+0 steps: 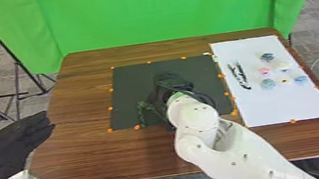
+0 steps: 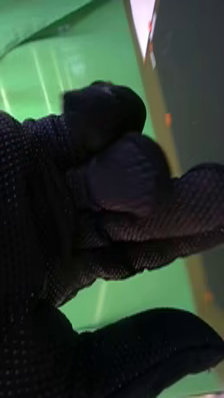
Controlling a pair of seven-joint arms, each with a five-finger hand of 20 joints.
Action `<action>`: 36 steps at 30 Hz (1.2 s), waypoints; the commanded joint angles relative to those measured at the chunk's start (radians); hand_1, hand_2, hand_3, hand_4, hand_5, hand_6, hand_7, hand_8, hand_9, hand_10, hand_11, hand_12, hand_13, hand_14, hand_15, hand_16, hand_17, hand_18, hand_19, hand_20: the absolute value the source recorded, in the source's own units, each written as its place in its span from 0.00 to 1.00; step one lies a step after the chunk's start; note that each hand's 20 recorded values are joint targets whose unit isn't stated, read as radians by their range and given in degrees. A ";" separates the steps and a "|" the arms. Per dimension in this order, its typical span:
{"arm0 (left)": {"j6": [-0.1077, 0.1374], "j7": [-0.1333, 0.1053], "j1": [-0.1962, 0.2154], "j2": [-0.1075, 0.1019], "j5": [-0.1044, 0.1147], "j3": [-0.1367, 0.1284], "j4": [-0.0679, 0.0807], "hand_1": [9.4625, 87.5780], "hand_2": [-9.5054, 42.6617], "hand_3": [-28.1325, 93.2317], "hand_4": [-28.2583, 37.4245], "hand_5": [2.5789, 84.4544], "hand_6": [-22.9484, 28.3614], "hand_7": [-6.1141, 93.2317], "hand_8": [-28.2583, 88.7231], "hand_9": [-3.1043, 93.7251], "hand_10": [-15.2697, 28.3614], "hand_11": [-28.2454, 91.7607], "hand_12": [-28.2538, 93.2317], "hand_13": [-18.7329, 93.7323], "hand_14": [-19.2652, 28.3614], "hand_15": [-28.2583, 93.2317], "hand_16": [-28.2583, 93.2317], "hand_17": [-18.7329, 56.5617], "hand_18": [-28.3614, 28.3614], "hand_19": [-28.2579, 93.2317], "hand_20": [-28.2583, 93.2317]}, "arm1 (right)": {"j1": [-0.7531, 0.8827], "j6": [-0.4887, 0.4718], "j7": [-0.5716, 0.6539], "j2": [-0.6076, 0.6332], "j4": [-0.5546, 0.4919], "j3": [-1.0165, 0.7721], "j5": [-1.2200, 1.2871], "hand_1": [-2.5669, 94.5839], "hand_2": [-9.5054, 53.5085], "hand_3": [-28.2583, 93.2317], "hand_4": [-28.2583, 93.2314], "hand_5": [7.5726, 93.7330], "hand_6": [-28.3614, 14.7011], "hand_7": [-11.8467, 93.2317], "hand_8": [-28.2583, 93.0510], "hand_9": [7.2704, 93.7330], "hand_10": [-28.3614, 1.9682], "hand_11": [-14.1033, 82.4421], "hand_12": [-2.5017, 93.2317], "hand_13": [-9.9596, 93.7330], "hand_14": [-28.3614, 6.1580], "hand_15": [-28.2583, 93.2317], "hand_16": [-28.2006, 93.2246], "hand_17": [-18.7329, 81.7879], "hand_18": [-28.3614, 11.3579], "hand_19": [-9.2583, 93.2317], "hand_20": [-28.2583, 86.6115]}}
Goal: Arrange flowers
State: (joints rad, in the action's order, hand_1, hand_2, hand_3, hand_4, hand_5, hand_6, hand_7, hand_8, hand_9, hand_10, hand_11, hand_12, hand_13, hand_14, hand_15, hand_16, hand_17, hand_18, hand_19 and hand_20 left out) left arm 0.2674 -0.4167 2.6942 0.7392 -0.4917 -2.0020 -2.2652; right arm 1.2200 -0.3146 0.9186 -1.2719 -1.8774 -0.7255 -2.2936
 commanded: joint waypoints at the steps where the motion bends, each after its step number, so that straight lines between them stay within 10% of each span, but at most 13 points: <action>1: 0.024 -0.049 0.032 -0.015 0.022 0.011 -0.008 0.23 0.27 0.91 0.20 0.56 0.71 0.26 0.15 0.43 0.85 0.52 0.31 0.39 1.00 0.74 0.12 0.12 0.92 0.72 0.31 | -0.007 0.102 -0.021 0.153 -0.083 -0.170 0.056 0.36 0.13 0.81 0.07 0.77 0.39 0.26 0.16 0.82 0.25 0.49 0.23 0.85 0.44 0.79 0.42 0.84 0.40 1.00 0.44; 6: 0.031 -0.072 0.047 -0.021 0.032 0.019 -0.009 0.23 0.27 0.91 0.20 0.56 0.71 0.25 0.15 0.43 0.85 0.52 0.31 0.39 1.00 0.74 0.12 0.12 0.92 0.72 0.30 | 0.024 0.121 0.030 0.178 -0.062 -0.281 0.095 0.35 0.13 0.82 0.07 0.73 0.35 0.25 0.16 0.79 0.21 0.47 0.23 0.83 0.42 0.80 0.42 0.84 0.41 1.00 0.44; 36: 0.009 -0.038 -0.017 -0.012 0.016 0.061 0.005 0.23 0.28 0.91 0.20 0.56 0.71 0.24 0.16 0.43 0.85 0.50 0.31 0.39 1.00 0.73 0.12 0.12 0.92 0.72 0.31 | 0.006 0.050 0.111 0.343 0.165 -0.271 0.065 0.35 0.12 0.83 0.06 0.71 0.34 0.24 0.17 0.77 0.20 0.44 0.22 0.83 0.42 0.81 0.40 0.85 0.43 1.00 0.46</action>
State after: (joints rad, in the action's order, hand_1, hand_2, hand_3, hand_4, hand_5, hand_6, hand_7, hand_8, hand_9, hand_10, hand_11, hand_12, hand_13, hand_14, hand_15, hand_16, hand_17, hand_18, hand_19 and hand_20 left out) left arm 0.2864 -0.4710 2.6786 0.7137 -0.4708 -1.9434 -2.2622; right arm 1.2252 -0.2496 1.0103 -0.9630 -1.7201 -0.9871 -2.2037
